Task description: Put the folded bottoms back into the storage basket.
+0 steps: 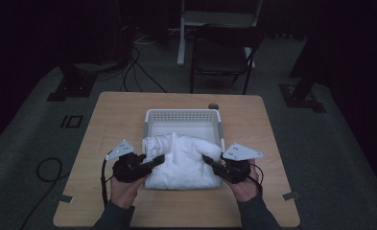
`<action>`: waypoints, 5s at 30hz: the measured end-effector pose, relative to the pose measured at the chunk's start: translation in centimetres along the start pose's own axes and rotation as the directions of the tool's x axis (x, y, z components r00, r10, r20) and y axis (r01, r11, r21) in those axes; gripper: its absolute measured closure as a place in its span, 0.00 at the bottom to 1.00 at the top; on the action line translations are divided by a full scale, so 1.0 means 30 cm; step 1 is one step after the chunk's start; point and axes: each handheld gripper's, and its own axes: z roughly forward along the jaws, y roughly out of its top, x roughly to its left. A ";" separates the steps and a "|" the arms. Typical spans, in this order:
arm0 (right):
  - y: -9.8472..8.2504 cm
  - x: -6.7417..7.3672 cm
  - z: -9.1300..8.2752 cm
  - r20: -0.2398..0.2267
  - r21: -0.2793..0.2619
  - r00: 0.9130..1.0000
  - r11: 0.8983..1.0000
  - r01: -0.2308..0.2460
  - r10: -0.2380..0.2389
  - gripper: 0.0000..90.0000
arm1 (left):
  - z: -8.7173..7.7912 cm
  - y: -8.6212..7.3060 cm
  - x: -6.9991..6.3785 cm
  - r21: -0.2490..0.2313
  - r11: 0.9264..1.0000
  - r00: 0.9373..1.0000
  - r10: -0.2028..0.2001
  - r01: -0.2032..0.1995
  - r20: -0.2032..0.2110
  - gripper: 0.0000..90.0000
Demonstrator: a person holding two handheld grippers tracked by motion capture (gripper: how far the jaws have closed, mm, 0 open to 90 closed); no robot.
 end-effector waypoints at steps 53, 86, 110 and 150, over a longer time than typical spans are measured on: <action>0.204 -0.183 0.145 0.074 -0.047 0.997 0.998 -0.031 0.034 0.80 | 0.124 0.248 0.163 -0.063 0.997 0.996 0.034 -0.040 -0.085 0.71; 0.216 -0.229 0.207 0.110 -0.028 0.992 0.998 -0.050 0.053 0.80 | 0.185 0.276 0.215 -0.046 0.999 0.993 0.023 -0.028 -0.116 0.70; 0.216 -0.273 0.257 0.129 -0.019 0.988 0.997 -0.079 0.080 0.80 | 0.230 0.300 0.242 -0.024 0.999 0.988 0.020 -0.024 -0.153 0.70; 0.172 -0.335 0.377 0.170 0.063 0.978 0.989 -0.132 0.120 0.80 | 0.329 0.268 0.309 0.041 0.999 0.974 0.013 -0.004 -0.225 0.70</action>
